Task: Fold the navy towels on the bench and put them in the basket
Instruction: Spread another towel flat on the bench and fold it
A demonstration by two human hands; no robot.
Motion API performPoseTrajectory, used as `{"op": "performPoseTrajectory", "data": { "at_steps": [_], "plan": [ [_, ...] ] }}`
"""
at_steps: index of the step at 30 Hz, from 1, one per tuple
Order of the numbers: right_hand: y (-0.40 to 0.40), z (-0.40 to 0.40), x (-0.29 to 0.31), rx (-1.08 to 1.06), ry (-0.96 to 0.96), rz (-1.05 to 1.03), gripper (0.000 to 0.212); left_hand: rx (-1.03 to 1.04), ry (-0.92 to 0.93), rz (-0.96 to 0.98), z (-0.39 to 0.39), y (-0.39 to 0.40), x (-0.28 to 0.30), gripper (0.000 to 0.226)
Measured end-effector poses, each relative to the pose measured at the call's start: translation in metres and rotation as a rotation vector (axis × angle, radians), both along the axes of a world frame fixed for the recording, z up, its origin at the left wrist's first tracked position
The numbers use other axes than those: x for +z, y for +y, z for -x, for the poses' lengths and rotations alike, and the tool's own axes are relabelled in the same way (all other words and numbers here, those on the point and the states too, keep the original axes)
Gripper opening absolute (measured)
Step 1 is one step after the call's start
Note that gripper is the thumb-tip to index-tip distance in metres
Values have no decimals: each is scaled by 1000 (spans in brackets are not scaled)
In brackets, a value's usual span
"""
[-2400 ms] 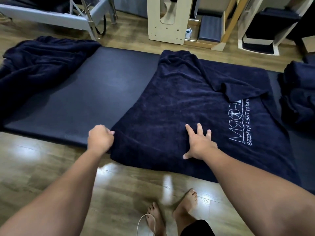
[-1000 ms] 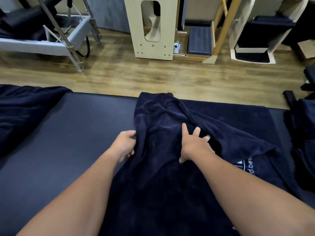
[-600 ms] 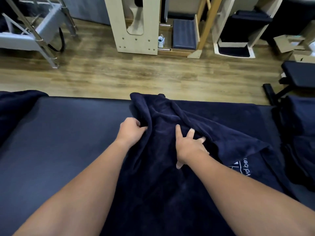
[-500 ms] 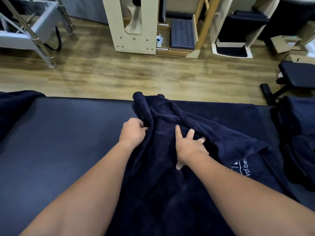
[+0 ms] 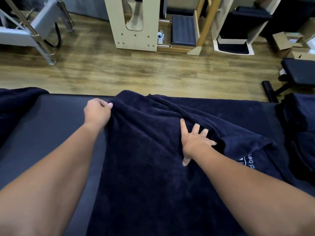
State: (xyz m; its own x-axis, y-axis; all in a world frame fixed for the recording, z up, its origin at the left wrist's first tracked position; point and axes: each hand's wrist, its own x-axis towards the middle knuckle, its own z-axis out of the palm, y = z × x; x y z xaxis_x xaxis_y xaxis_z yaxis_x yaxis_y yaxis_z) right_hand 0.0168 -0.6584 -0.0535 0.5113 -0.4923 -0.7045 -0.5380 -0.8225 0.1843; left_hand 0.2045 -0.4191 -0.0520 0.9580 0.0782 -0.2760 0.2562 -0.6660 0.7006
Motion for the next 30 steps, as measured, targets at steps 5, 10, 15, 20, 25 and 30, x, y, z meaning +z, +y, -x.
{"op": "performPoseTrajectory", "data": {
  "at_steps": [5, 10, 15, 20, 25, 30],
  "plan": [
    [-1, -1, 1, -21, 8, -7, 171, 30, 336, 154, 12, 6, -16, 29],
    [-1, -2, 4, -14, 15, -10, 170, -289, 485, 110, 24, 10, -6, 23],
    [0, -3, 4, -5, 27, 5, 171, -312, 271, -81, 38, -4, -17, 14],
    [0, -3, 2, 9, 30, 21, 171, 129, 28, 160, 16, 21, -27, 17],
    [0, -2, 1, 34, 29, 52, 174, 96, -83, -166, -1, 46, -2, 14],
    [-1, 0, 7, -39, -4, 11, 172, -696, -284, -418, 73, -24, 18, 37]
  ]
}}
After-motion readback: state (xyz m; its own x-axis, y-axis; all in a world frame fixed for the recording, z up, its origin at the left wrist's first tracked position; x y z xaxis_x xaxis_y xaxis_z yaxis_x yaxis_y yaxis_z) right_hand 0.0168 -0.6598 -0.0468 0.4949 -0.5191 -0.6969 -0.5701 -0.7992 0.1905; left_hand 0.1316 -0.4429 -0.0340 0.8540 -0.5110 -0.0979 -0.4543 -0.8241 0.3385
